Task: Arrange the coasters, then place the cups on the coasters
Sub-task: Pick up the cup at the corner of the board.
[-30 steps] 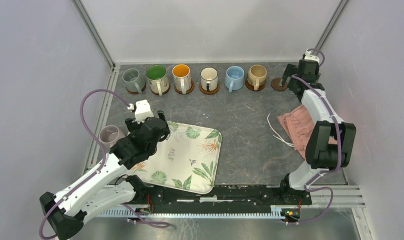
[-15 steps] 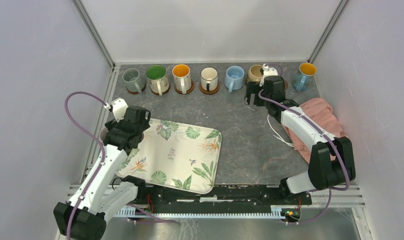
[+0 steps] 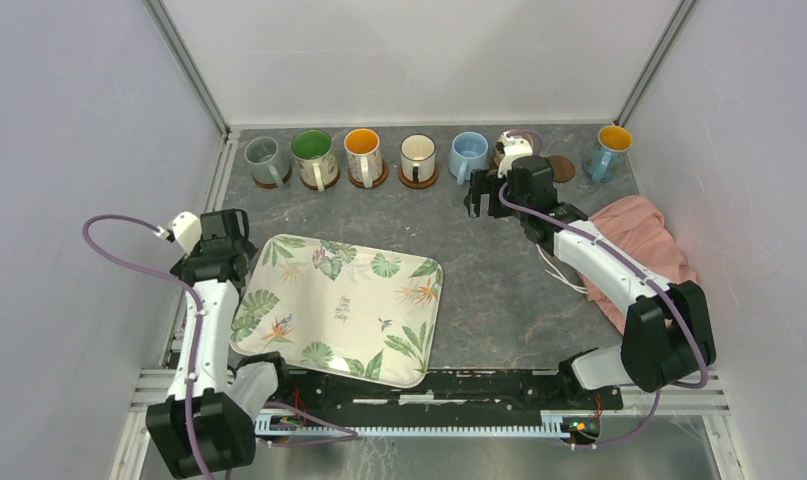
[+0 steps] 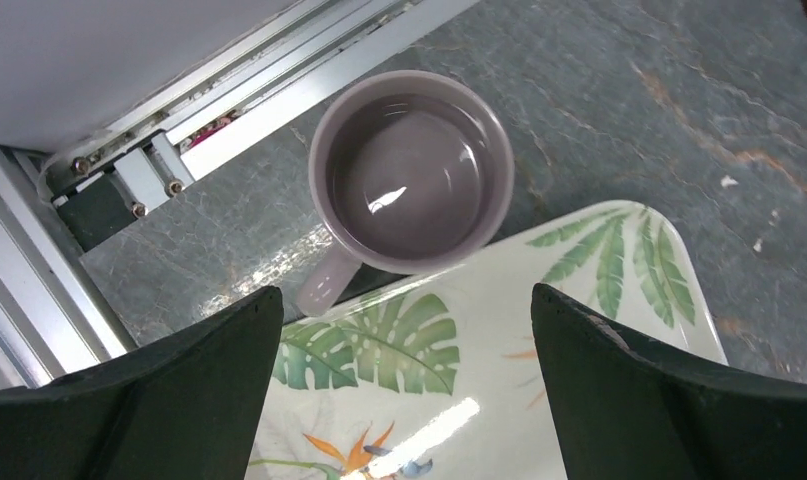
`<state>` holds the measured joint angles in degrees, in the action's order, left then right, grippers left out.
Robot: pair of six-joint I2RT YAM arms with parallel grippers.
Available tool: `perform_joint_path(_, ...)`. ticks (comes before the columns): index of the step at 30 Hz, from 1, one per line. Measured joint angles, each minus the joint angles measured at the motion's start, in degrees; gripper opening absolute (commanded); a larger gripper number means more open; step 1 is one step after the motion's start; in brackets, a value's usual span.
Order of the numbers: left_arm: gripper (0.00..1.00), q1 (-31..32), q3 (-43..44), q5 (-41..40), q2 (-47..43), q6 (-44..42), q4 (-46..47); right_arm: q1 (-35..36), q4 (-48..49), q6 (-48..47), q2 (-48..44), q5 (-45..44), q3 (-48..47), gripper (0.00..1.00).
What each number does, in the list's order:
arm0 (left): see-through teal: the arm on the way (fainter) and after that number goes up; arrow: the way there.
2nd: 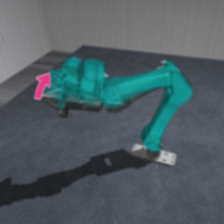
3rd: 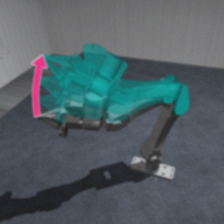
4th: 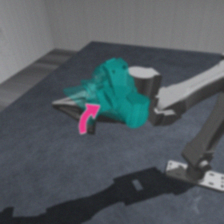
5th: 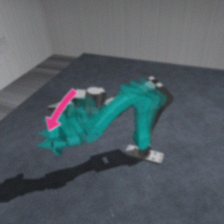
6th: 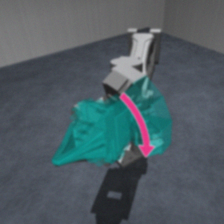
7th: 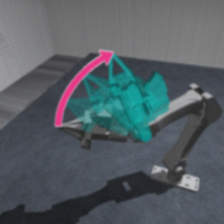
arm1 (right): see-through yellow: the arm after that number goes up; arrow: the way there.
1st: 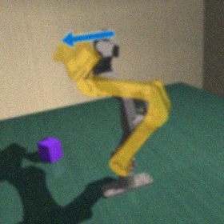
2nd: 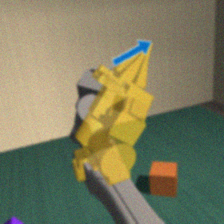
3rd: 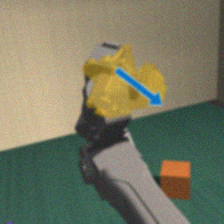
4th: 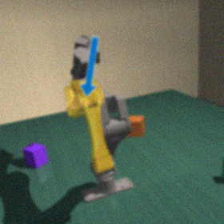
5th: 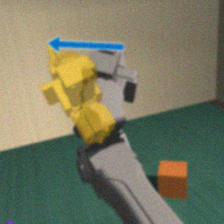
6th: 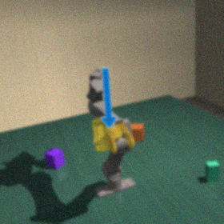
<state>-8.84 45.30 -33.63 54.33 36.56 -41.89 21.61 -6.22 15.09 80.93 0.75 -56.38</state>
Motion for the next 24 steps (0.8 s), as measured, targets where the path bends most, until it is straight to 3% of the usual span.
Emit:
perform_joint_path(9,1.00,-12.5,-5.3,10.5,5.4,0.2,6.6,1.7,0.5,-0.5,-1.3,0.8,0.0,0.98)
perform_joint_path(24,1.00,-14.4,-7.5,17.7,7.1,0.1,13.2,1.9,0.5,-1.4,-2.2,0.5,0.0,0.98)
